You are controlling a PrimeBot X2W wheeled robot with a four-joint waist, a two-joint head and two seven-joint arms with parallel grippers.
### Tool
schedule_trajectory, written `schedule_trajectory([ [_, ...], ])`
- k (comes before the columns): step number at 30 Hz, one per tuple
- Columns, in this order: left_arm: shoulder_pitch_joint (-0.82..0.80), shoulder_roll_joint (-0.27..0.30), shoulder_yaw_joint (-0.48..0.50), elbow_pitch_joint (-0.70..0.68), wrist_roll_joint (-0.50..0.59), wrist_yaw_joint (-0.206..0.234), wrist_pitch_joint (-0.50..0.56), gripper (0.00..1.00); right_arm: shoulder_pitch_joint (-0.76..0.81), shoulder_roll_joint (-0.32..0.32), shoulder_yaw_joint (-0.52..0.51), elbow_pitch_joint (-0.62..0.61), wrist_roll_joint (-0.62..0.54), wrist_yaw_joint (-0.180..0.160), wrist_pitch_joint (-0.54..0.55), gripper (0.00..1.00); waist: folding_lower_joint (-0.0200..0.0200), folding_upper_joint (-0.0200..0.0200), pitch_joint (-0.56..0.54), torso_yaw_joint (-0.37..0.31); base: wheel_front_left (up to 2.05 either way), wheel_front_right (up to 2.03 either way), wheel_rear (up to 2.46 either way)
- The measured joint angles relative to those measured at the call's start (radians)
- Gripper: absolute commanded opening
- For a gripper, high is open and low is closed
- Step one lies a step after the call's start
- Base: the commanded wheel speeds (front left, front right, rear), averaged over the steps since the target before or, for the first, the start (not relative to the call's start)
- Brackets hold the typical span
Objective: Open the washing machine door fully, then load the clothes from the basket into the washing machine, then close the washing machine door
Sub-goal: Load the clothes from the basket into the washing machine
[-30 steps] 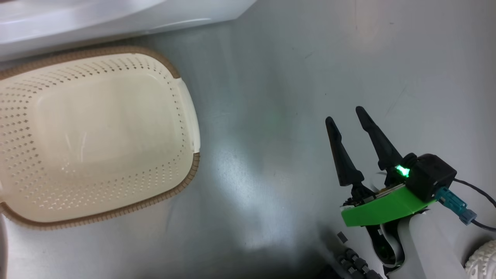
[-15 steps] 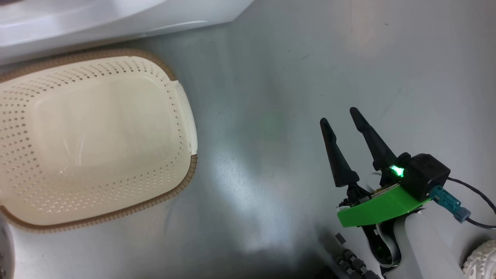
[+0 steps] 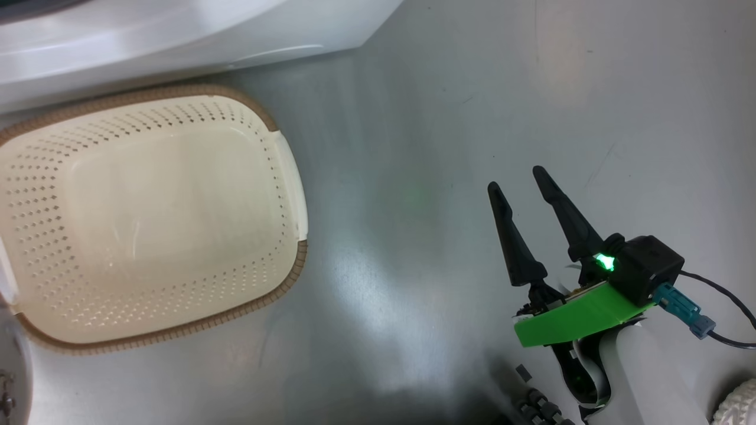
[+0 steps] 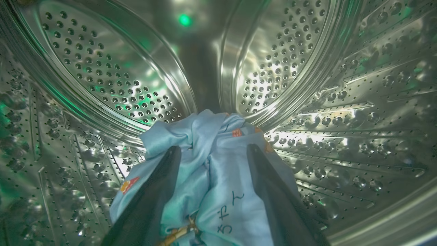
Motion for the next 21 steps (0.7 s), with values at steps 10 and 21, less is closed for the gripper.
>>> schedule_trajectory([
  [10,0.020,-0.027,0.001,-0.006,-0.008,-0.005,0.000,1.00,0.000,0.000,-0.005,0.013,0.000,0.000,0.000,1.00,0.0000,0.0000,-0.046,0.015,0.00,0.00,0.00],
  [21,0.116,-0.076,0.019,-0.035,-0.016,-0.004,0.000,1.00,0.000,-0.001,-0.022,0.032,-0.010,0.000,0.000,1.00,0.0000,0.0000,-0.115,0.050,0.00,0.00,0.00],
])
